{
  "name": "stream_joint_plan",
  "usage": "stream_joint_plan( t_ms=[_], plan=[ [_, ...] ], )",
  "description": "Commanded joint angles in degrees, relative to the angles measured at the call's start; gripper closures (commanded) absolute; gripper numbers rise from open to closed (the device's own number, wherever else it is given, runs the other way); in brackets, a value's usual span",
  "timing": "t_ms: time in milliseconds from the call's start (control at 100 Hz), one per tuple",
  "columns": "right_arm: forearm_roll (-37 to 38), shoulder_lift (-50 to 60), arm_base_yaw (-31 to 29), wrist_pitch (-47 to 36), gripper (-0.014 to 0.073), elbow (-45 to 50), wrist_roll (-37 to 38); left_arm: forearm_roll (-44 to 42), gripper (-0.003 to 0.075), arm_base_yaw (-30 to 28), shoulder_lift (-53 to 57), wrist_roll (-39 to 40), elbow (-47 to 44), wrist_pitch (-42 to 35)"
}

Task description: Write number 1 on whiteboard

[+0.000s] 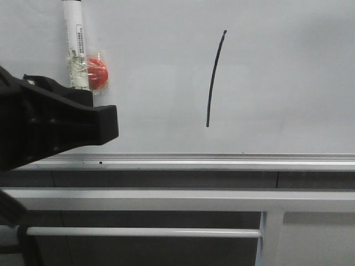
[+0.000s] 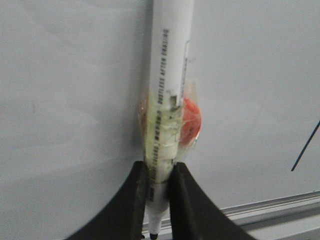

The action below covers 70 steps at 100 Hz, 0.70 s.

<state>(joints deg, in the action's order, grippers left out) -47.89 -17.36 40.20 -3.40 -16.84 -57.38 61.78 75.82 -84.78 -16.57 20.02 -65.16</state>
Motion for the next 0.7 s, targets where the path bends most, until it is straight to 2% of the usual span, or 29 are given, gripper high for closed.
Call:
stream_joint_plan(
  t_ms=[0,490,690],
  plan=[
    [-0.1,-0.4,-0.4,-3.4,0.0657,-1.5,-0.7,-3.4,0.0741,-1.1,1.0,0.8,1.2,-9.2],
    [-0.1,-0.4,-0.4,-3.4,0.0657,-1.5,-0.7,-5.1,0.0741,-1.9,1.0,1.5,1.2,-7.5],
    [-0.1,-0.4,-0.4,-3.6,0.0657,-1.5,-0.7,-1.2,0.0741,1.2,1.0,2.9,1.2,-6.1]
  ],
)
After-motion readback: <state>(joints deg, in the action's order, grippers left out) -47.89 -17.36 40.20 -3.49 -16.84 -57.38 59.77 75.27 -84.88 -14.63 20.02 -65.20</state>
